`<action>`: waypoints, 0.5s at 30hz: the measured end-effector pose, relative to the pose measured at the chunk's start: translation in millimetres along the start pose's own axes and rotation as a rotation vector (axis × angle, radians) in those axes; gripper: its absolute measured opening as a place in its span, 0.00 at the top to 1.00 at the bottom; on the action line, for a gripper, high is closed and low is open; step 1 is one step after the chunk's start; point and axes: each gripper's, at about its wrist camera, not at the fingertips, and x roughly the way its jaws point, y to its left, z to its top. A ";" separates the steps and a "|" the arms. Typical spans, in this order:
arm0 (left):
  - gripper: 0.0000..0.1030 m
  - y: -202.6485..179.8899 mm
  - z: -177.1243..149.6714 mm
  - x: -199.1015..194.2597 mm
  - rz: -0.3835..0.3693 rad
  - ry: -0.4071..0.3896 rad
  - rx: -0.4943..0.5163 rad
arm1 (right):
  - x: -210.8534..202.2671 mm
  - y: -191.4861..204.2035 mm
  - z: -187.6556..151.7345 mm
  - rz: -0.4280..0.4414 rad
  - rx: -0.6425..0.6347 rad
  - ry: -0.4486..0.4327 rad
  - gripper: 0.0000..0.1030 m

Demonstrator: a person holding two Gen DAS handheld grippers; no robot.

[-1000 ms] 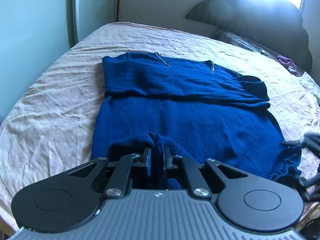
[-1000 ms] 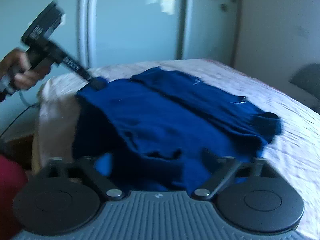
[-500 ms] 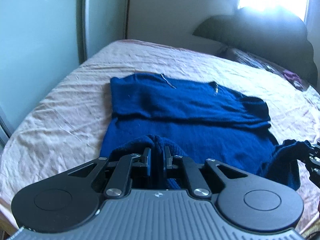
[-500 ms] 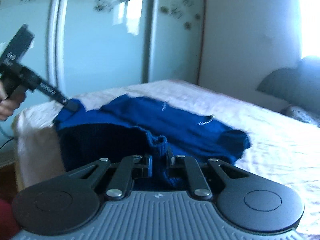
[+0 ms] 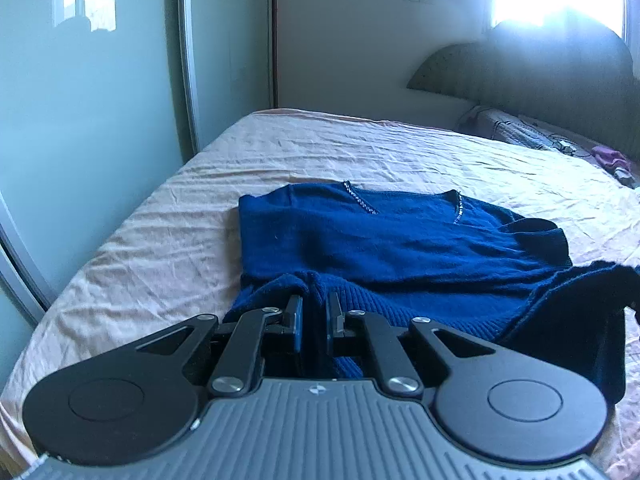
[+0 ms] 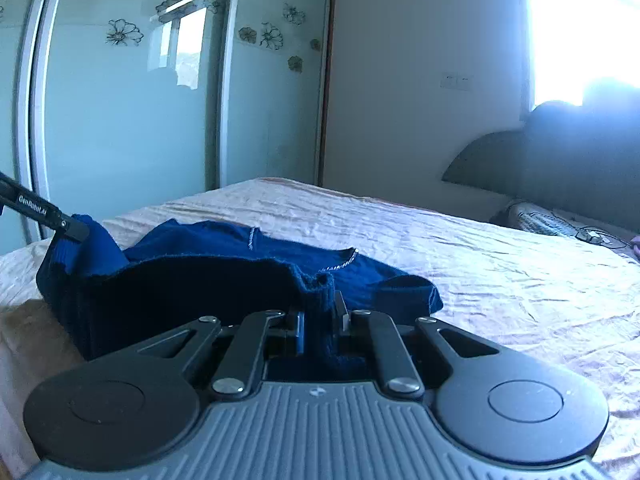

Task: Fold small clothes
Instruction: 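Lift the hem with both tools and fold it over toward the collar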

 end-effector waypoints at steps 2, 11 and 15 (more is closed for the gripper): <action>0.89 -2.1 2.0 3.1 0.007 -0.002 0.010 | 2.3 0.7 2.7 -0.013 -0.001 -0.010 0.89; 0.89 -5.1 13.4 16.6 0.034 -0.020 0.027 | 18.6 -1.2 15.8 -0.027 0.001 -0.029 0.89; 0.89 -3.2 23.8 23.3 0.050 -0.040 0.007 | 30.7 -2.0 20.0 -0.037 0.004 -0.027 0.89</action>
